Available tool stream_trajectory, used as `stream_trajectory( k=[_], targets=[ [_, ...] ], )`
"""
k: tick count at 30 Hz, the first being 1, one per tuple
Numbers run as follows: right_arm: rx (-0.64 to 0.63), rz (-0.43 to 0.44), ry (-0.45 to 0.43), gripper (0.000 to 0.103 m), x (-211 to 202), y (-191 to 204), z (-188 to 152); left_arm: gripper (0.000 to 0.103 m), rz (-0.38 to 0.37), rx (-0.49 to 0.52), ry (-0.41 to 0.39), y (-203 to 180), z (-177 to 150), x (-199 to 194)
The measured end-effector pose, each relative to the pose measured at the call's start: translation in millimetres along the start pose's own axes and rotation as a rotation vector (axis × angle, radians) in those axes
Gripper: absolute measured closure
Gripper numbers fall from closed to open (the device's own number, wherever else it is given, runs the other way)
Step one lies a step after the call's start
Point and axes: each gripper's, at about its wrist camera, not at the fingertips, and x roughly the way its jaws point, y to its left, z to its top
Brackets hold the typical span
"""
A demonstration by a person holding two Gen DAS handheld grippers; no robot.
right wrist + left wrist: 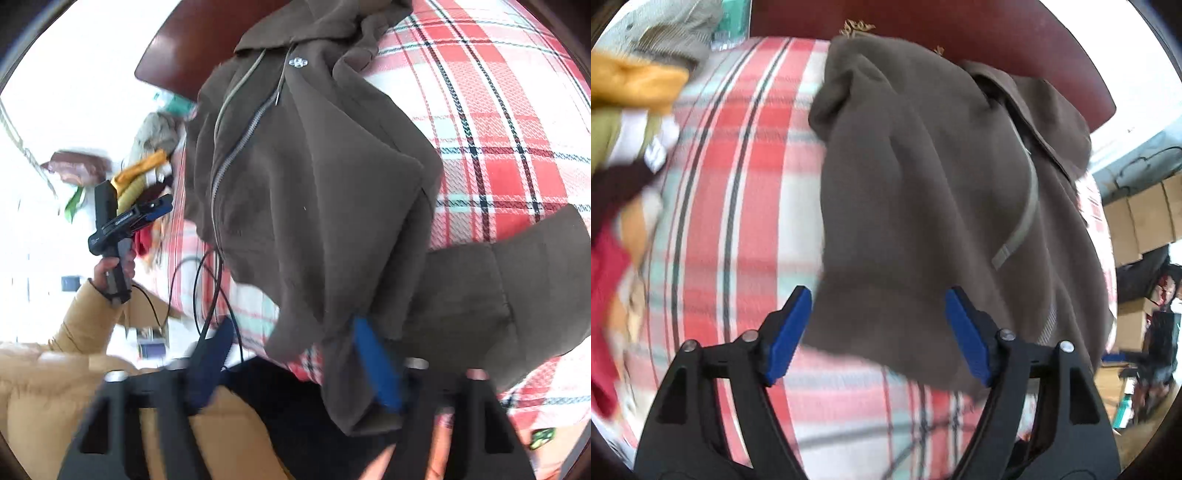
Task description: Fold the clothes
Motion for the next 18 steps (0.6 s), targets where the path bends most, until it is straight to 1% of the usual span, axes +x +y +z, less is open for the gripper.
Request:
stream_trajectory(
  k=[2,5,7,8,9,10,11,12,13,14,18],
  targets=[
    [0.072,0.026,-0.041,0.026,2.2,-9.7,-0.2,0.026,-0.014,0.002,0.021,3.5,15.3,13.9],
    [0.205,0.098,-0.115,0.023,8.4,-25.4,-2.8,0.026,-0.047,0.018,0.067,-0.2,30.9,36.1],
    [0.243,0.138,-0.162,0.023,20.3,-24.0,3.5,0.026,-0.088,0.051,0.106,-7.7,36.1,49.9],
    [0.245,0.158,-0.185,0.022,24.7,-23.2,7.1,0.027,-0.097,0.068,0.118,-11.0,37.1,54.5],
    [0.243,0.172,-0.201,0.022,31.4,-20.7,12.7,0.031,-0.111,0.077,0.124,-14.3,38.0,56.3],
    [0.240,0.181,-0.207,0.023,38.4,-18.5,19.2,0.048,-0.127,0.084,0.128,-17.6,38.9,57.6],
    [0.233,0.191,-0.214,0.030,44.4,-15.0,24.8,0.081,-0.162,0.071,0.136,-17.2,39.5,56.1],
    [0.217,0.197,-0.220,0.051,48.1,-10.7,29.8,0.090,-0.199,0.048,0.146,-16.0,38.7,53.5],
    [0.195,0.199,-0.224,0.067,50.6,-6.7,34.8,0.089,-0.236,0.046,0.151,-18.1,35.5,48.2],
    [0.179,0.200,-0.213,0.092,53.6,-1.8,39.9,0.091,-0.273,0.048,0.155,-20.9,31.8,42.4],
    [0.100,0.194,-0.154,0.093,43.6,18.8,44.7,0.093,-0.429,0.083,0.180,-38.6,2.8,7.4]
  ],
)
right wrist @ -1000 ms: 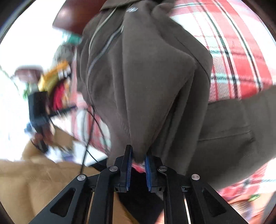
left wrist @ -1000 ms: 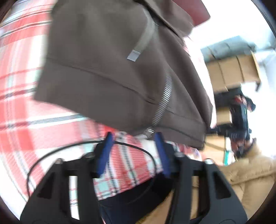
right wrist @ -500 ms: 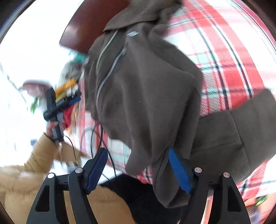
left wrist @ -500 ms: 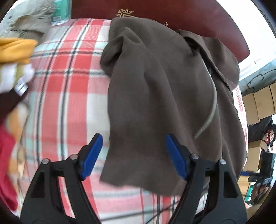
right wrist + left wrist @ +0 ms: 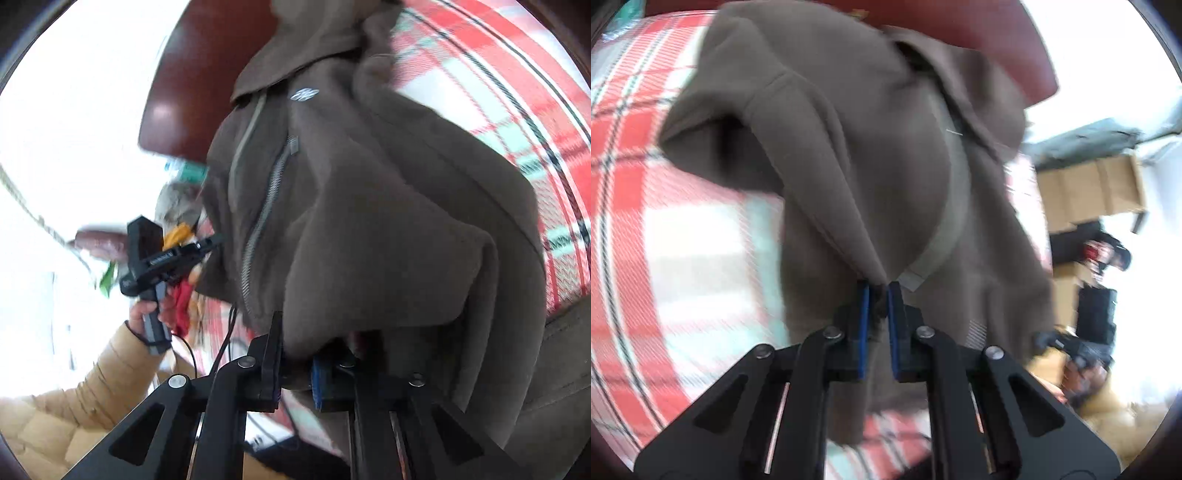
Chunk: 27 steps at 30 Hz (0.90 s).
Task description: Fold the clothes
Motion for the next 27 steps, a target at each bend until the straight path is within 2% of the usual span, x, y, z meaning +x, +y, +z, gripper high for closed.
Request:
stream_trajectory(
  k=[1,4,5,6,7,10,11,12,13,14,15,16,17,20,22,24,25,26,27],
  targets=[
    [-0.022,0.001,0.010,0.093,-6.4,5.0,-1.1,0.096,-0.038,0.003,0.017,-6.3,-11.8,-2.7],
    [-0.043,-0.037,0.041,0.094,-31.7,8.0,-8.4,0.097,-0.159,0.003,0.073,-23.9,-48.1,-9.4],
    [-0.037,-0.052,0.047,0.095,-38.7,5.2,-10.3,0.097,-0.171,0.014,0.095,-30.4,-57.9,-4.9],
    [-0.042,-0.099,0.050,0.095,-43.4,3.5,-11.5,0.097,-0.150,0.025,0.115,-35.6,-67.6,0.5],
    [-0.053,-0.164,0.052,0.098,-46.8,2.4,-12.4,0.097,-0.131,0.020,0.099,-34.7,-72.8,-0.3],
    [-0.137,-0.366,0.053,0.085,-53.0,10.6,-13.0,0.096,-0.057,-0.012,0.023,-26.9,-79.9,-8.3],
    [-0.167,-0.394,0.036,0.074,-56.0,17.4,-12.2,0.095,-0.005,-0.013,-0.015,-25.0,-75.3,-13.0],
    [-0.212,-0.386,0.027,0.062,-53.8,29.8,-11.0,0.095,0.050,-0.010,-0.055,-23.5,-70.2,-17.9],
    [-0.265,-0.357,0.023,0.060,-48.5,45.5,-9.7,0.085,0.093,-0.002,-0.084,-21.3,-65.1,-24.6],
    [-0.318,-0.328,0.020,0.058,-43.3,61.3,-8.3,0.054,0.141,0.009,-0.103,-18.8,-58.2,-29.0],
    [-0.371,-0.298,0.016,0.054,-38.0,77.0,-7.0,0.034,0.190,0.020,-0.120,-16.3,-51.0,-32.9],
    [-0.423,-0.268,0.012,0.051,-32.8,92.8,-5.6,0.009,0.257,0.028,-0.145,-12.0,-42.7,-37.1],
    [-0.476,-0.238,0.008,0.048,-27.5,108.5,-4.3,0.009,0.302,0.040,-0.180,-7.9,-33.1,-40.2],
    [-0.488,-0.103,0.050,0.044,-7.7,129.6,-3.1,0.009,0.314,0.078,-0.148,-1.4,-6.0,-22.8],
    [-0.476,-0.090,0.065,0.044,2.6,133.2,-1.2,0.009,0.316,0.097,-0.104,-4.7,12.3,6.6],
    [-0.442,-0.091,0.070,0.042,10.0,129.8,0.6,0.009,0.279,0.072,-0.046,7.4,30.4,32.3],
    [-0.423,-0.092,0.071,0.041,13.3,127.3,1.5,0.022,0.254,0.067,-0.023,8.4,30.3,43.7],
    [-0.403,-0.094,0.072,0.041,16.6,124.9,2.4,0.065,0.242,0.052,0.005,12.5,29.1,52.7],
    [-0.384,-0.095,0.074,0.041,19.9,122.5,3.2,0.083,0.232,0.035,0.035,17.2,27.8,61.3]
  ],
)
